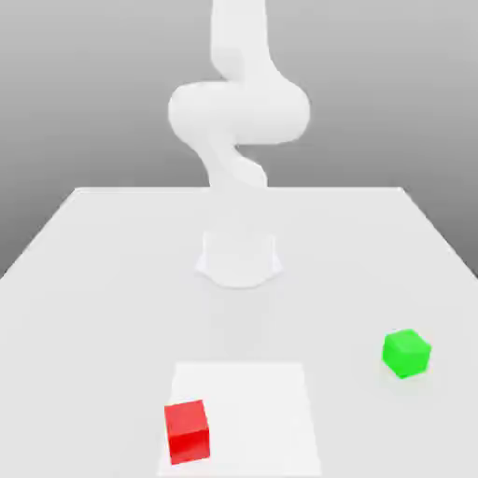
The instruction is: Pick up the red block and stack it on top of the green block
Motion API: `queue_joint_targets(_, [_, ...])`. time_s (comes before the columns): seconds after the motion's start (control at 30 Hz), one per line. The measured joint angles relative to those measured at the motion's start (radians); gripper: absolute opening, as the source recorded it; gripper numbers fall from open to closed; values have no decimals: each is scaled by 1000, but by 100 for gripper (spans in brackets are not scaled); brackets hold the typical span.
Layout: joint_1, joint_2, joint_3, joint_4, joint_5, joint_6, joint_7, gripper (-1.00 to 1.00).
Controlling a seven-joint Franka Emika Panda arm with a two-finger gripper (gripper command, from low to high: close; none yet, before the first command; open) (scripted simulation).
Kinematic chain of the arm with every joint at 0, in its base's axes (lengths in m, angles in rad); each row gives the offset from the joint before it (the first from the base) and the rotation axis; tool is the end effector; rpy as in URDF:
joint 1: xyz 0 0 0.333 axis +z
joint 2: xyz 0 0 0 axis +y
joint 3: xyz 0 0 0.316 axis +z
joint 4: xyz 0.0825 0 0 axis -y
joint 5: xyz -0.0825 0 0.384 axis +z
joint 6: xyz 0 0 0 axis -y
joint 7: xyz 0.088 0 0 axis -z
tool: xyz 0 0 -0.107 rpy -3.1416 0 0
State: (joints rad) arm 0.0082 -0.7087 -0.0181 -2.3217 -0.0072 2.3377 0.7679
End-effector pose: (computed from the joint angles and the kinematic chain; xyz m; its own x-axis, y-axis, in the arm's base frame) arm 0.3809 -0.0062 0.6710 0.5350 -0.6996 0.4736 -0.5239 -0.7145 -0.4637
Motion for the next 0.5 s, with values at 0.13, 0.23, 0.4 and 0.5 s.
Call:
queue_joint_targets(0.13, [10, 150, -30, -36, -5, 63, -59, 0])
queue_joint_targets(0.23, [15, 259, -51, -62, -4, 108, -105, 0])
queue_joint_targets(0.4, [21, 440, -85, -105, 6, 184, -186, 0])
queue_joint_targets(0.5, [21, 549, -102, -131, 17, 229, -239, 0])
